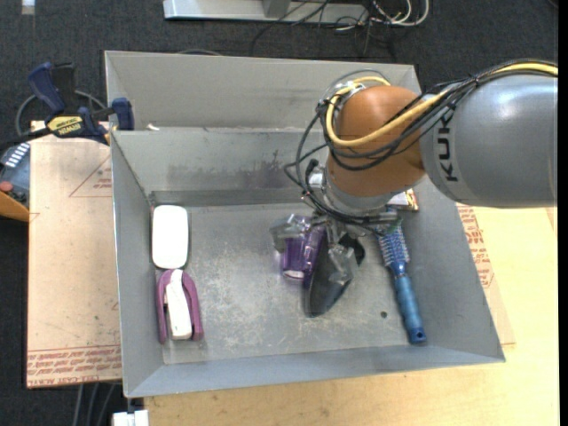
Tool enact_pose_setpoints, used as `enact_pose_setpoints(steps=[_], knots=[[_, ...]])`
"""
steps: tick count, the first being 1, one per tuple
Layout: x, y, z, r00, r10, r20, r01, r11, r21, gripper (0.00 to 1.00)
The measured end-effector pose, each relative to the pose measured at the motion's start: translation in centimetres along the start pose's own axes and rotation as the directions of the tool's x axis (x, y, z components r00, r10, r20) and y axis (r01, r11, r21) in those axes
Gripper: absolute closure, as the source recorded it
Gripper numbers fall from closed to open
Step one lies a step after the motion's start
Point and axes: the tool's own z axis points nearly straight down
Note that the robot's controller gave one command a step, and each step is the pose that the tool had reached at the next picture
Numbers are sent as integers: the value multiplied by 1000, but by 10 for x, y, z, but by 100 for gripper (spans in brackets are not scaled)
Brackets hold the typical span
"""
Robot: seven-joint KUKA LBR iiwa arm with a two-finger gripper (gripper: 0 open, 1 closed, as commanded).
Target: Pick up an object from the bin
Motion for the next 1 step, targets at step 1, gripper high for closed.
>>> enact_pose_setpoints(steps=[1], knots=[[-11, -24, 43, 1000, 0, 8, 0, 1000, 5, 0]])
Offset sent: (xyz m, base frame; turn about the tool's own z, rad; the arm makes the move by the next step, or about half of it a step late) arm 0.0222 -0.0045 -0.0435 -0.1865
